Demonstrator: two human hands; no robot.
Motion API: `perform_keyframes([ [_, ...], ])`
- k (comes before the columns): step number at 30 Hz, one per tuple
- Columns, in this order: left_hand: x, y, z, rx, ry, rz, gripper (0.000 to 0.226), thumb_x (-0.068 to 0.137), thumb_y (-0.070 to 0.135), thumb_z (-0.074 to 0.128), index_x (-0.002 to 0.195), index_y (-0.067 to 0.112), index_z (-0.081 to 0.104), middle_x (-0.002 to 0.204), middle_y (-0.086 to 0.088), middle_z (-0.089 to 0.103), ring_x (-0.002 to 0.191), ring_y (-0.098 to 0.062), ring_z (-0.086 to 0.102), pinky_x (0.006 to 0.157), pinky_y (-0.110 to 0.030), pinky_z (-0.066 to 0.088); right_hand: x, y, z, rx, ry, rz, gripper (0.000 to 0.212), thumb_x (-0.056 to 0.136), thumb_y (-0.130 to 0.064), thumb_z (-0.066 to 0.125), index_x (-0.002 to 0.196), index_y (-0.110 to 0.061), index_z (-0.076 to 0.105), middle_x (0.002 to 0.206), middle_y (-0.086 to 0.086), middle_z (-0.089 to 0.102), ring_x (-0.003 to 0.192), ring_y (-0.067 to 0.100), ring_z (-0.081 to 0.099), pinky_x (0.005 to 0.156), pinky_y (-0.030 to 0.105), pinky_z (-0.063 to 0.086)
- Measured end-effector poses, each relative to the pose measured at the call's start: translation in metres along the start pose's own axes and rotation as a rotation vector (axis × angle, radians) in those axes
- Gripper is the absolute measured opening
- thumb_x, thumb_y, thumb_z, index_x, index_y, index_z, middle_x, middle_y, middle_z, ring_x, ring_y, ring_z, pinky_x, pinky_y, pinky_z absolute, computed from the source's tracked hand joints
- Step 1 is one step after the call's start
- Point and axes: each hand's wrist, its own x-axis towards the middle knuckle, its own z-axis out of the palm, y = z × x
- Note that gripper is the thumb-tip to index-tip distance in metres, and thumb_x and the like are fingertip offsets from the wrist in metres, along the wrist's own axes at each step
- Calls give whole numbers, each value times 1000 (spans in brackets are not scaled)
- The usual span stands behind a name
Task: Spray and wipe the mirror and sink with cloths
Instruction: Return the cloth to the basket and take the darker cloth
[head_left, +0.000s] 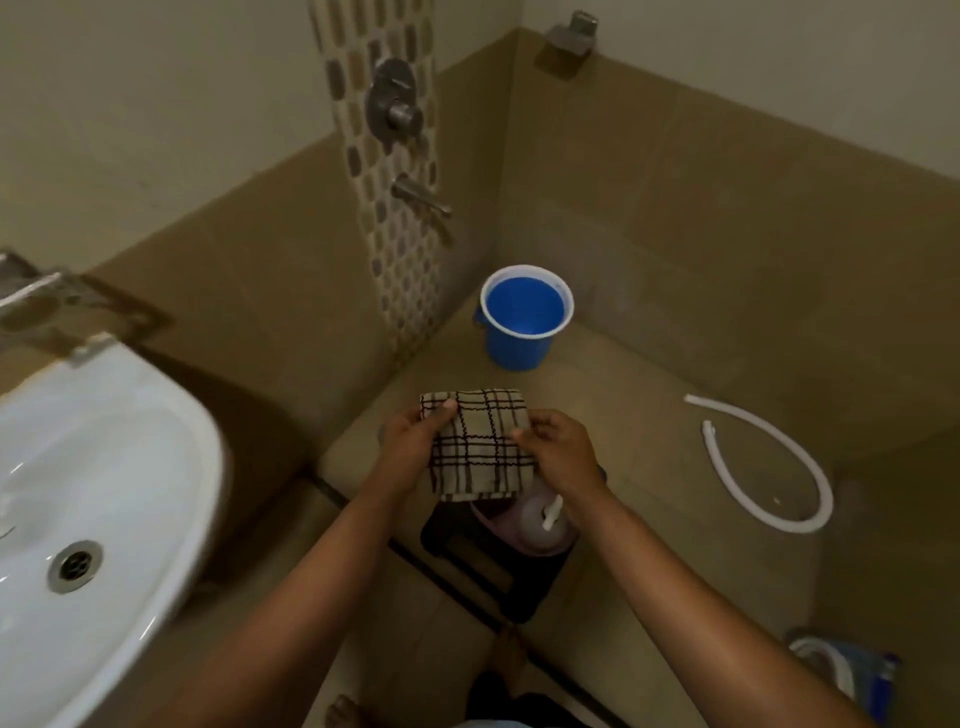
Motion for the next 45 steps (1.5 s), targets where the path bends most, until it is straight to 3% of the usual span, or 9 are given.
perform_keyframes([
  [4,15,-11,37,22,-15,-13,21,96,16,59,109,2,68,96,-11,74,82,-17,73,64,-23,58,4,18,-26,-182,98,-99,36,89,-24,68,124,-20,58,105,-11,63,93,3,61,66,0,42],
  [10,34,-38,71,-125,-173,-189,23,97,15,55,112,3,67,109,-15,73,101,-26,71,79,-32,58,27,54,-25,-86,-96,78,88,66,-67,73,140,-28,47,130,-9,61,116,7,59,98,34,52],
  [17,83,-68,76,76,-402,-326,31,93,21,60,117,2,67,114,-19,70,108,-32,67,96,-45,51,38,78,-30,124,7,257,45,76,-28,81,116,-20,60,107,-1,70,96,13,68,81,31,58],
  [22,119,-69,72,510,-367,-70,24,77,18,81,94,8,68,90,-8,72,82,-16,68,73,-33,57,39,97,-11,323,82,339,32,82,-18,76,113,-15,68,103,4,75,90,17,72,82,37,60],
  [27,145,-88,48,361,-592,-455,45,78,32,79,112,5,70,108,-14,73,101,-26,69,81,-33,55,43,112,7,446,62,414,30,86,-13,71,116,-9,68,105,9,74,98,26,71,87,40,57],
  [31,161,-110,51,381,-560,-421,27,78,9,77,102,2,69,89,-9,75,83,-22,71,63,-27,56,49,135,19,354,132,494,16,83,-11,73,99,-16,72,97,6,75,91,23,71,86,36,57],
  [37,182,-150,59,442,-513,-411,21,79,13,79,97,7,71,100,-11,73,94,-24,70,86,-38,57,70,170,26,143,243,505,34,81,-17,75,113,-11,66,108,7,72,99,23,68,91,46,55],
  [40,195,-173,66,373,-320,-428,15,92,23,65,89,10,70,93,-12,72,91,-27,68,87,-39,56,77,184,32,175,313,535,36,84,-13,71,119,-9,63,113,8,70,105,22,66,93,45,54],
  [45,214,-218,77,1053,-318,-246,31,94,11,51,121,-4,57,122,-23,59,111,-37,56,89,-39,44,61,203,46,250,410,573,37,85,-13,69,122,-14,61,112,3,70,103,19,66,90,42,56],
])
